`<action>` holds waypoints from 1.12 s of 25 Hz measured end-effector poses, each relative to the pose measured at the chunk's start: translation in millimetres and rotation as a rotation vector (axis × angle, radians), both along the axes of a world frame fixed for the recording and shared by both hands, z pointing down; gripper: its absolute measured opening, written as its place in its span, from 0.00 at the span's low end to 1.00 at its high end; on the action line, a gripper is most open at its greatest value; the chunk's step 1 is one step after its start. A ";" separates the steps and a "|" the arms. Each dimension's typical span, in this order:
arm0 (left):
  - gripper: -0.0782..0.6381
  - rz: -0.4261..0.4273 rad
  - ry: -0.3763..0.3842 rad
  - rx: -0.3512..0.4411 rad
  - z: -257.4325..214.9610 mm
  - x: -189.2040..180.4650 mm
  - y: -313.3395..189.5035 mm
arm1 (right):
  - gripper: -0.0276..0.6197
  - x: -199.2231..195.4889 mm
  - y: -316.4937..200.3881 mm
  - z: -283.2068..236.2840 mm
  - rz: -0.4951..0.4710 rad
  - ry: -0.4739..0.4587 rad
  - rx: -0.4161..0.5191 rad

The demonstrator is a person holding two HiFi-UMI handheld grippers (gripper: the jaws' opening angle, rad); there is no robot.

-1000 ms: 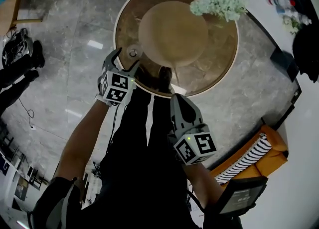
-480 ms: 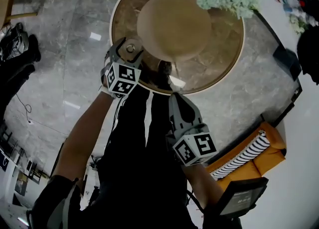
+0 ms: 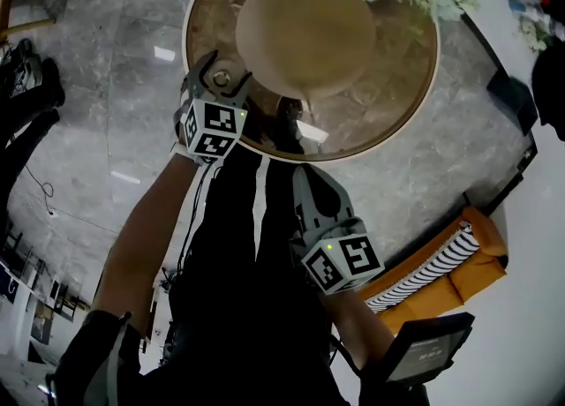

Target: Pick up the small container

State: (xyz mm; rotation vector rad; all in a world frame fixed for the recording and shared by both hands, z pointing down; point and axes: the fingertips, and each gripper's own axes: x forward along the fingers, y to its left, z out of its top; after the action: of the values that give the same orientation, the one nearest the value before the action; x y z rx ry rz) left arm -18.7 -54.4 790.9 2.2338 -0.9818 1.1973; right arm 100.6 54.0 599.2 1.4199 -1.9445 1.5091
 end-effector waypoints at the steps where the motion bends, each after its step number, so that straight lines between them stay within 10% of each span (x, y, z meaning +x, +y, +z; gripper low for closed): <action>1: 0.56 -0.004 0.002 0.004 0.7 0.6 -0.5 | 0.04 0.4 0.7 1.6 0.000 -0.001 -0.003; 28: 0.58 -0.051 0.016 -0.024 -10.3 -4.0 -0.3 | 0.04 11.3 10.4 -3.9 0.006 -0.004 0.002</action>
State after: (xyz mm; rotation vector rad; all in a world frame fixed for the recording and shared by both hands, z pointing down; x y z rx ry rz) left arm -22.7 -54.7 780.6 2.1837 -1.0061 1.1610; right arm 112.0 64.4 595.3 1.4261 -1.9467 1.5141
